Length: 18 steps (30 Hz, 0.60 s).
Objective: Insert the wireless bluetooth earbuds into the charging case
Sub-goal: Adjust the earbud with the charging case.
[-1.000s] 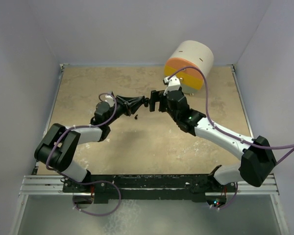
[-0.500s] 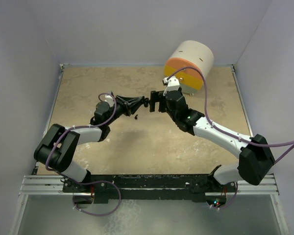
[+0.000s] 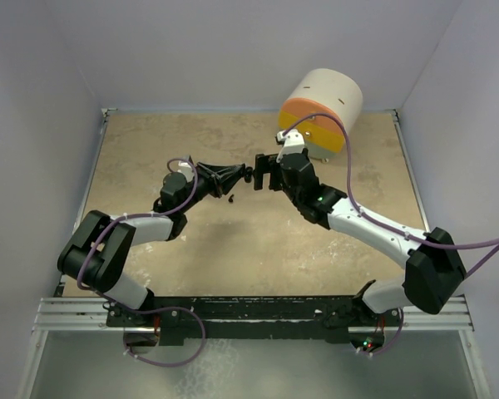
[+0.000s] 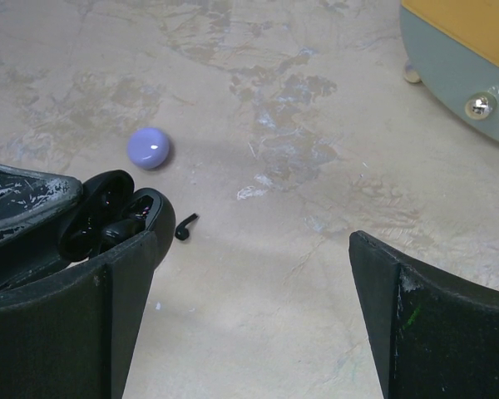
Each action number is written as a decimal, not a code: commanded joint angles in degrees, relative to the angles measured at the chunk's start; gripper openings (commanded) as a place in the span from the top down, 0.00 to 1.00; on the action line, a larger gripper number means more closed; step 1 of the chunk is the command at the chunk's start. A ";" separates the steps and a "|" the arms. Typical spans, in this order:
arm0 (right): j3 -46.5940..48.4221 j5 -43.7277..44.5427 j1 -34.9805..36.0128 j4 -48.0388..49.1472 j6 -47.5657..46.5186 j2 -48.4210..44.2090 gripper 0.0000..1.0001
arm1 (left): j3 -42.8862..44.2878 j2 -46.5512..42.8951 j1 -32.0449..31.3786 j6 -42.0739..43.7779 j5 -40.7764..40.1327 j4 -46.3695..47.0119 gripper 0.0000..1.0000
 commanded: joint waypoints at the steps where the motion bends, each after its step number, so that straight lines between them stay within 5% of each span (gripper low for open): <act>1: 3.07 1.06 0.10 1.38 0.11 -1.40 0.01 | 1.92 -2.02 0.01 1.87 -0.11 1.53 1.00; 18: 3.07 -0.96 0.15 2.40 -0.97 -1.30 0.01 | 2.24 -1.28 0.04 2.25 -0.24 1.27 1.00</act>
